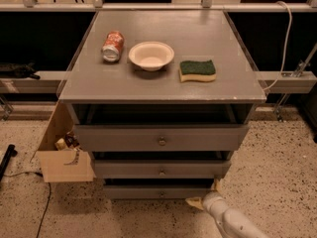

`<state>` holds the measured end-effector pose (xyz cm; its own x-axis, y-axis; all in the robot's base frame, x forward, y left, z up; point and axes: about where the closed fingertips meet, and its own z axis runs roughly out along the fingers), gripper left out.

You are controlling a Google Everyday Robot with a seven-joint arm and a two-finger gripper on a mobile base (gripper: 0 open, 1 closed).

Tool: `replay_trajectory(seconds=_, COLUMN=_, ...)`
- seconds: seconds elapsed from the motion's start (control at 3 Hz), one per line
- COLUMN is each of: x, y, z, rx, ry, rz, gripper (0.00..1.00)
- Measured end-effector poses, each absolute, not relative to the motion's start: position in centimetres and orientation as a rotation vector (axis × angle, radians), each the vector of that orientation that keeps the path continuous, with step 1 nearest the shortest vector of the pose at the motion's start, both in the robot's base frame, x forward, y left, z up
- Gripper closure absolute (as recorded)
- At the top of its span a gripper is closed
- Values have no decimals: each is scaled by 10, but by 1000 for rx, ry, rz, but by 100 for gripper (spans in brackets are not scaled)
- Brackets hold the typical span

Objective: Open bottom drawer

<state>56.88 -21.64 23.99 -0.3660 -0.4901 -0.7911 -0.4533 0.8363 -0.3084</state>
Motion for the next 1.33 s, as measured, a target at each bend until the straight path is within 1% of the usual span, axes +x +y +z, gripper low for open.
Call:
replay_trajectory(seconds=0.33, x=565, y=-216, z=233, rx=-791, ry=2025, rz=5, gripper=0)
replay_trajectory(seconds=0.67, x=550, y=-221, z=222, rx=-878, ry=2056, rz=11, gripper=0)
replay_trajectory(seconds=1.33, x=554, y=-214, z=215, rx=-907, ry=2060, rz=25, gripper=0)
